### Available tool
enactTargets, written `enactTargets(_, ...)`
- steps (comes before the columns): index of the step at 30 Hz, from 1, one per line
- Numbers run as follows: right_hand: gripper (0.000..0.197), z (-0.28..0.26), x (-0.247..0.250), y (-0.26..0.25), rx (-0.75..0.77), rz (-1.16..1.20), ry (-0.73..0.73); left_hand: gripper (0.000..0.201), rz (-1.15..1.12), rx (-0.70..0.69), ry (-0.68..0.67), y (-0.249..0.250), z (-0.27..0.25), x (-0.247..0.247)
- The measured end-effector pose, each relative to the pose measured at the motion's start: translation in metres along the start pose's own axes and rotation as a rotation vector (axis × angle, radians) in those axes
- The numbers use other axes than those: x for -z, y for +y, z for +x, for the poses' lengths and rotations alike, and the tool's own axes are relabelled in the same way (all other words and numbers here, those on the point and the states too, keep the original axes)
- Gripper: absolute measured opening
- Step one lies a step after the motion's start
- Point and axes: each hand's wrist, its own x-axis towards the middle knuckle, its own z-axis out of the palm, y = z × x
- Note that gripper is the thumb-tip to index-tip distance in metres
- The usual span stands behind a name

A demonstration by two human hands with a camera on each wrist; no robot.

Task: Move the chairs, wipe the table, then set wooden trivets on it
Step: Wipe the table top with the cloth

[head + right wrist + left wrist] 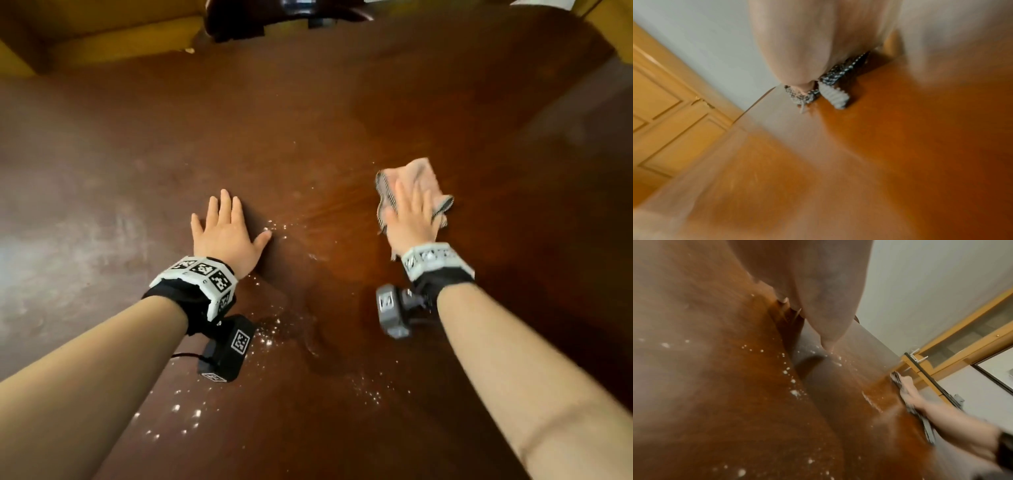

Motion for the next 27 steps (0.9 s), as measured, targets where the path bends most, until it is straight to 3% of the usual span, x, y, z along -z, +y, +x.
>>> enactTargets(2,0.057,0.031,0.005,-0.034,-0.009,-0.016,-0.004,0.083,-0.002,0.003,0.008,0.000,0.001,-0.001)
enactTargets(4,0.057,0.035,-0.009,-0.076,0.115,-0.056,-0.009,0.083,-0.010,0.017,0.006,0.002,0.001,0.000)
enactTargets(7,0.060,-0.014,-0.043,-0.116,0.392,-0.183,-0.009,0.080,-0.028,0.020,-0.016,0.000,0.001,0.003)
enactTargets(10,0.060,-0.070,-0.061,-0.093,0.529,-0.179,-0.055,0.072,-0.026,0.007,-0.043,-0.005,0.002,0.008)
enactTargets(13,0.058,-0.089,-0.058,-0.044,0.426,-0.164,-0.070,0.066,-0.052,0.022,-0.049,-0.003,0.000,0.008)
enactTargets(16,0.058,-0.086,-0.045,-0.002,0.218,-0.092,-0.054,0.066,-0.106,0.064,-0.058,0.008,-0.009,0.004)
enactTargets(21,0.056,-0.037,-0.008,0.028,-0.096,-0.008,-0.004,0.069,-0.078,0.045,-0.013,0.009,-0.020,-0.007)
enactTargets(24,0.056,-0.001,0.002,-0.011,-0.048,-0.034,-0.043,0.068,-0.099,0.033,0.013,0.005,-0.021,-0.009)
enactTargets(27,0.057,0.004,-0.015,-0.065,0.196,-0.117,-0.049,0.065,-0.090,0.016,0.020,0.004,-0.022,-0.013)
